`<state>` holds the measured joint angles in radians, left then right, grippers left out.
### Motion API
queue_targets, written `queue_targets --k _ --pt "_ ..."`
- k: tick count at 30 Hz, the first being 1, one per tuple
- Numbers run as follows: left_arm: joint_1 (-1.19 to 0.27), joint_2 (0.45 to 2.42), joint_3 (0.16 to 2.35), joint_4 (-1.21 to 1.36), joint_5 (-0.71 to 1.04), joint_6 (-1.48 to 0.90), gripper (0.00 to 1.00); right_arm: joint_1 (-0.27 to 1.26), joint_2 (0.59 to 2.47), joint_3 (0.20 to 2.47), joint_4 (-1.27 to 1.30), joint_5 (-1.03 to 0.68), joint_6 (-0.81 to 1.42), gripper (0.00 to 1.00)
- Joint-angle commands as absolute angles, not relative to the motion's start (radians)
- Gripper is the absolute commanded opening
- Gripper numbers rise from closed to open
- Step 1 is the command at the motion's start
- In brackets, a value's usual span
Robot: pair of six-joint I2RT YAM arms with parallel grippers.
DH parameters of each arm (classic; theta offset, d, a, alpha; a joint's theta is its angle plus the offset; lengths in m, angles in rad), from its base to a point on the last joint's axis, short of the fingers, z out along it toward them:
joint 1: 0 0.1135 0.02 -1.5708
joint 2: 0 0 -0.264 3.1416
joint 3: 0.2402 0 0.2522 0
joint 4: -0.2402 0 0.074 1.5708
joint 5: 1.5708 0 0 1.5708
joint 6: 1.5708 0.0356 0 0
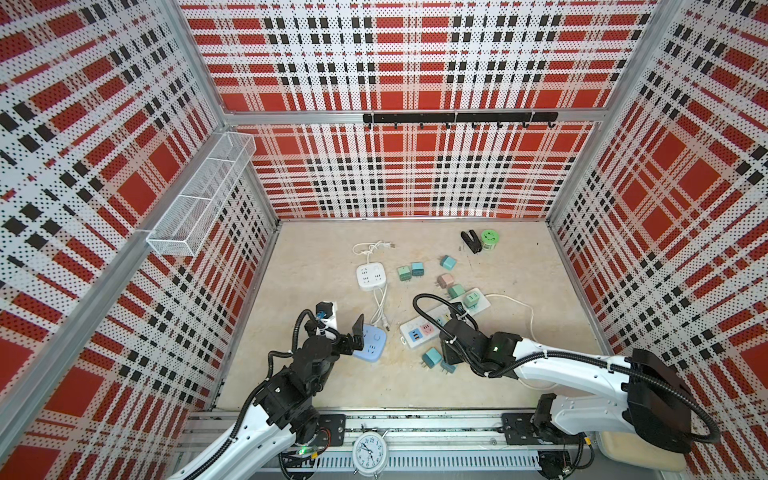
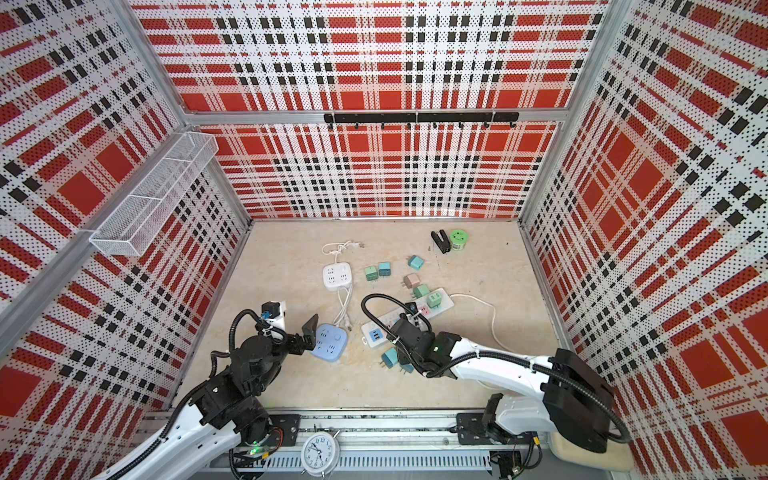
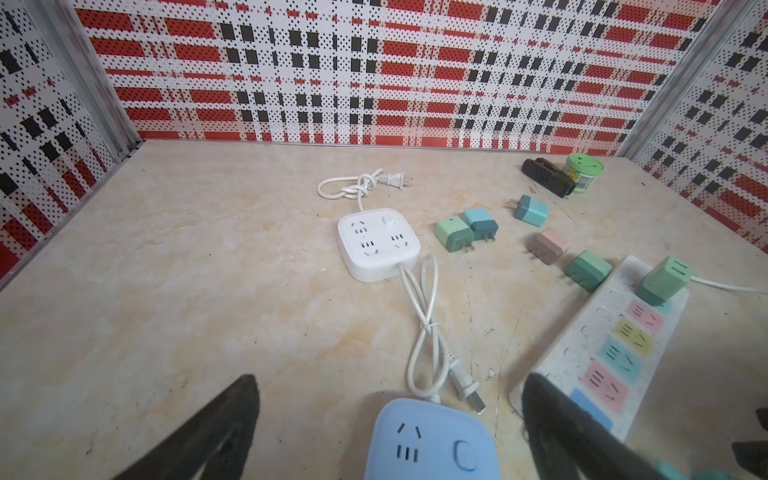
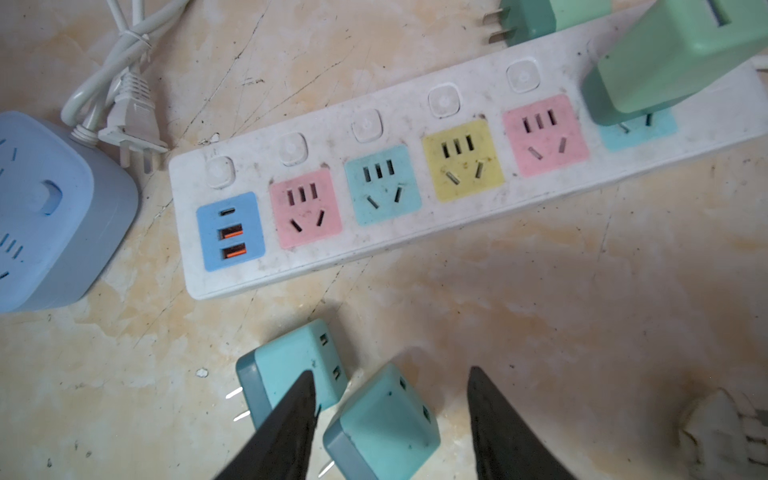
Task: Insert the plug
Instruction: 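Lower right gripper onto the teal adapter beside the strip and close it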
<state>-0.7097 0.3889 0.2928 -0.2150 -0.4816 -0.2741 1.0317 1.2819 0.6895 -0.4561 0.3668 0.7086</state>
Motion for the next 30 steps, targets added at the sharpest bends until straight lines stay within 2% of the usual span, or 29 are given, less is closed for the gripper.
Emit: queue_targets --k 1,6,15,25,30 --pt "-0.703 0.364 0.273 -0.238 -0.505 -0.299 0.99 1.055 1.298 0.664 -0.411 0.365 0.686 0.6" --pt "-0.704 0.366 0.273 -0.242 -0.506 -0.302 0.99 1.075 1.354 0.644 -0.398 0.364 0.697 0.63" --pt "-0.703 0.409 0.284 -0.231 -0.496 -0.303 0.99 1.11 1.34 0.564 -0.337 0.375 0.739 0.68" --pt "-0.703 0.403 0.282 -0.229 -0.481 -0.301 0.99 1.182 1.243 0.49 -0.372 0.441 0.836 0.68" --pt "-0.703 0.408 0.282 -0.226 -0.476 -0.298 0.99 1.187 1.288 0.491 -0.337 0.429 0.824 0.65"
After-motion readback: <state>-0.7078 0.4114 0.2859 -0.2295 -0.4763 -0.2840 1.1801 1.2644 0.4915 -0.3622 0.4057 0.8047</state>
